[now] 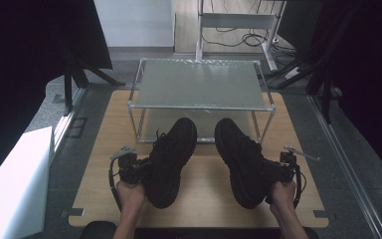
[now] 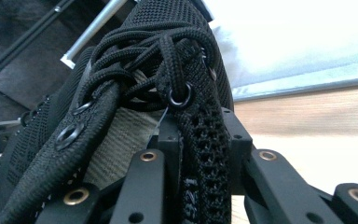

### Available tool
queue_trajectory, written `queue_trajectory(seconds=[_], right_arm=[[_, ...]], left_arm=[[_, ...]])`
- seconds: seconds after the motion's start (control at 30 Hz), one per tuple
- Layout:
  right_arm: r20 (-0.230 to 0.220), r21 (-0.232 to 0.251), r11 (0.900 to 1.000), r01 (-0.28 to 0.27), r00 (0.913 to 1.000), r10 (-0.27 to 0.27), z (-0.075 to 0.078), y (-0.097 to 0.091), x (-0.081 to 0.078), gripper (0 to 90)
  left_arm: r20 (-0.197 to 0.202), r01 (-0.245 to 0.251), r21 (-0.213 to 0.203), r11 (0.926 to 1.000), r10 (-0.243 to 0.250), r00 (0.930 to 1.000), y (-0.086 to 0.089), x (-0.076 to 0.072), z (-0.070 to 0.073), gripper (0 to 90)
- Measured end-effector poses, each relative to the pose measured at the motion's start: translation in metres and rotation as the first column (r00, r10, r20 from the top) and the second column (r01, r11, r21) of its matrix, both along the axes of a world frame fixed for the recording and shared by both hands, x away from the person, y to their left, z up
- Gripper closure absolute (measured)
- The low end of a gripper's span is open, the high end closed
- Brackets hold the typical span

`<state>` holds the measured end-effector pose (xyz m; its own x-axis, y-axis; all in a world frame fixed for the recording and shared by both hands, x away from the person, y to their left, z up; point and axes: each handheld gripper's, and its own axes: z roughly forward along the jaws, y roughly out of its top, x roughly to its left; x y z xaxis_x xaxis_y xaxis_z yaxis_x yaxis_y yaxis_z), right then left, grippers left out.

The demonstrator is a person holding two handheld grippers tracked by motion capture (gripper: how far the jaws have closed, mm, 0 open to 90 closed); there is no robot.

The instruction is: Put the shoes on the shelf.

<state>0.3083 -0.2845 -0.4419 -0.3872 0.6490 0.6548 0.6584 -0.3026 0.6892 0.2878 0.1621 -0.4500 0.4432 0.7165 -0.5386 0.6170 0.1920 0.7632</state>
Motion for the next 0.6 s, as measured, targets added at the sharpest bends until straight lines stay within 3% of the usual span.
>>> queue_trajectory(seconds=[0.3, 0.6], right_arm=[[0.025, 0.065, 0.9974, -0.032, 0.9992, 0.03, 0.017, 0.007, -0.004, 74.4], [0.033, 0.114, 0.9931, -0.027, 0.9992, 0.024, 0.034, 0.014, 0.002, 74.2]], left_arm=[[0.044, 0.015, -0.042, 0.999, -0.014, 0.9989, -0.004, -0.005, 0.016, 79.2], [0.06, -0.027, -0.075, 0.9968, 0.031, 0.9977, -0.009, -0.005, 0.033, 79.2]])
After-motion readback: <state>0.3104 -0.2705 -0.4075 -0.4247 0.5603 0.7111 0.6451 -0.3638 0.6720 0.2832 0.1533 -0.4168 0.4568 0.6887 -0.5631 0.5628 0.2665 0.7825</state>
